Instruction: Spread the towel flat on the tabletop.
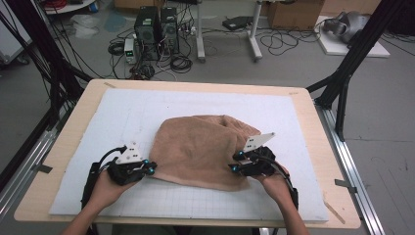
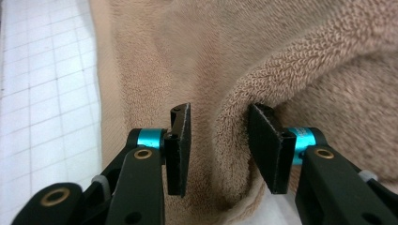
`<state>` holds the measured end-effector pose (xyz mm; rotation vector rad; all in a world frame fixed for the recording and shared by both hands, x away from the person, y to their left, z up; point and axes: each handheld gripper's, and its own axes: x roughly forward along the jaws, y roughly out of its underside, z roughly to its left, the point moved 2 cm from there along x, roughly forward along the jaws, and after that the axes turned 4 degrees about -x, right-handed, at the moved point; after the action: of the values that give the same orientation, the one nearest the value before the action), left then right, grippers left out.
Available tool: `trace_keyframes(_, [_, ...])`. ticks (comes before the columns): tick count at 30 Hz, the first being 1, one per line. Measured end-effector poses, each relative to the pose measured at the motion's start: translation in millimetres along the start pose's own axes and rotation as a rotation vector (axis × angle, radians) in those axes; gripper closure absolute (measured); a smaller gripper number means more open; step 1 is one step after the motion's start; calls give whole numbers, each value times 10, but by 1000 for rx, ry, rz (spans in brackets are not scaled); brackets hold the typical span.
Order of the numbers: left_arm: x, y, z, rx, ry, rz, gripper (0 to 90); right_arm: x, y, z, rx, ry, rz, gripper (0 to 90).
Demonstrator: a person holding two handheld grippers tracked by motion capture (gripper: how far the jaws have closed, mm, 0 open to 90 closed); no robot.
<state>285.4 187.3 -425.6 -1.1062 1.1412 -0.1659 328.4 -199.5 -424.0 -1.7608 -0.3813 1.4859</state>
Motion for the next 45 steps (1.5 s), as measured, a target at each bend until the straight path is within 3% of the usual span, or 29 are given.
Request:
trace_keyframes(5, [-183,161,-117,-7,4,-24,860,12,-18,58,-17,-8,10,598])
trace_keyframes(9, [-233,216,-177,0,26,-26,855,7,-20,118,-38,-16,13,596])
trace_keyframes(12, [-219,161,-118,-14,41,-43,758,2,-4,157,-47,-16,21,595])
trace_keyframes(15, [-132,77,-39,-27,44,-43,651,-13,28,182,-50,-17,28,598])
trace_keyframes(19, [84,26,38,-25,47,-2,639,3,117,156,-29,-14,55,605])
trace_keyframes(23, [292,57,81,-12,43,77,665,65,214,115,-9,-28,70,662])
trace_keyframes(25, [327,73,76,-3,45,74,762,81,222,105,-8,-33,71,740])
trace_keyframes(26, [324,71,74,-4,47,72,762,81,222,105,-8,-33,71,740])
trace_keyframes(29, [290,84,60,2,49,72,833,90,220,86,-4,-44,79,830])
trace_keyframes(34, [133,137,-35,2,56,42,844,86,197,136,-14,-86,85,856])
trace_keyframes(41, [-164,232,-248,20,94,1,844,-48,166,451,-64,-127,72,855])
trace_keyframes(45, [-287,207,-283,10,128,-22,795,-217,112,596,-98,-142,18,836])
